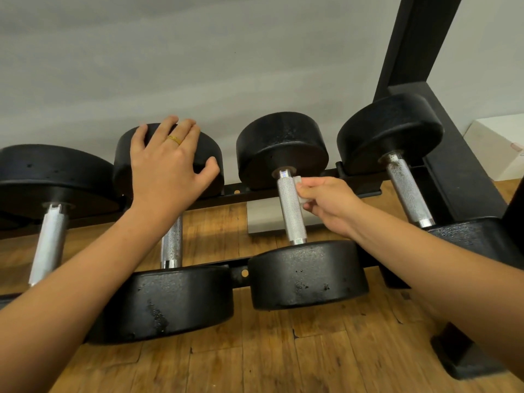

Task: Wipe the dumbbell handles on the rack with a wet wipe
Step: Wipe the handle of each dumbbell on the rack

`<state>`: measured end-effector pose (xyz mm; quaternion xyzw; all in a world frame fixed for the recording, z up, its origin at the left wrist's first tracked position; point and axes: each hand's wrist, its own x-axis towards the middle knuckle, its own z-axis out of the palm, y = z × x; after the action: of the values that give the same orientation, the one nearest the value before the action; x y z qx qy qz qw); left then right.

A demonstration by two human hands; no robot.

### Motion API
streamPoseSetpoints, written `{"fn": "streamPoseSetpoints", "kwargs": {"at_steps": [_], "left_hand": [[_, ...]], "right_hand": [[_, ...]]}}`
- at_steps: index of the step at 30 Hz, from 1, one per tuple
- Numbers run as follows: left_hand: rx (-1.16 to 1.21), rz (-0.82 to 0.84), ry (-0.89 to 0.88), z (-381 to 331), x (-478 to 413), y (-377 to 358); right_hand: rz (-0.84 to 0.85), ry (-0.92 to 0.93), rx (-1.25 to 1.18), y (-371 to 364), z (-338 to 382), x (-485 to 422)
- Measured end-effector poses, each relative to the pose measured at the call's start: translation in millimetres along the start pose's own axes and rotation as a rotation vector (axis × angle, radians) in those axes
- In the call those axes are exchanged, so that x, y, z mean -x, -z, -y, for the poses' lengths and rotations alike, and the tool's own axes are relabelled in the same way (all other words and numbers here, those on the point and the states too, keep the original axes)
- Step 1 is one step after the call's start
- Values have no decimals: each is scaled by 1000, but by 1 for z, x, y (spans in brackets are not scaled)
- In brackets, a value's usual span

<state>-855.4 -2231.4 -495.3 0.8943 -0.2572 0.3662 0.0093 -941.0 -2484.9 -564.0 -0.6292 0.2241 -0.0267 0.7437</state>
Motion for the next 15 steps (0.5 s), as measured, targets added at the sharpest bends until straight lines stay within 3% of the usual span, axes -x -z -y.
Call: {"fn": "streamPoseSetpoints", "kwargs": {"at_steps": [5, 15], "left_hand": [[5, -13, 2, 0, -2, -2], [15, -12, 6, 1, -1, -3]], "right_hand": [[5, 25, 45, 6, -4, 8], [68, 37, -117, 3, 4, 18]]}}
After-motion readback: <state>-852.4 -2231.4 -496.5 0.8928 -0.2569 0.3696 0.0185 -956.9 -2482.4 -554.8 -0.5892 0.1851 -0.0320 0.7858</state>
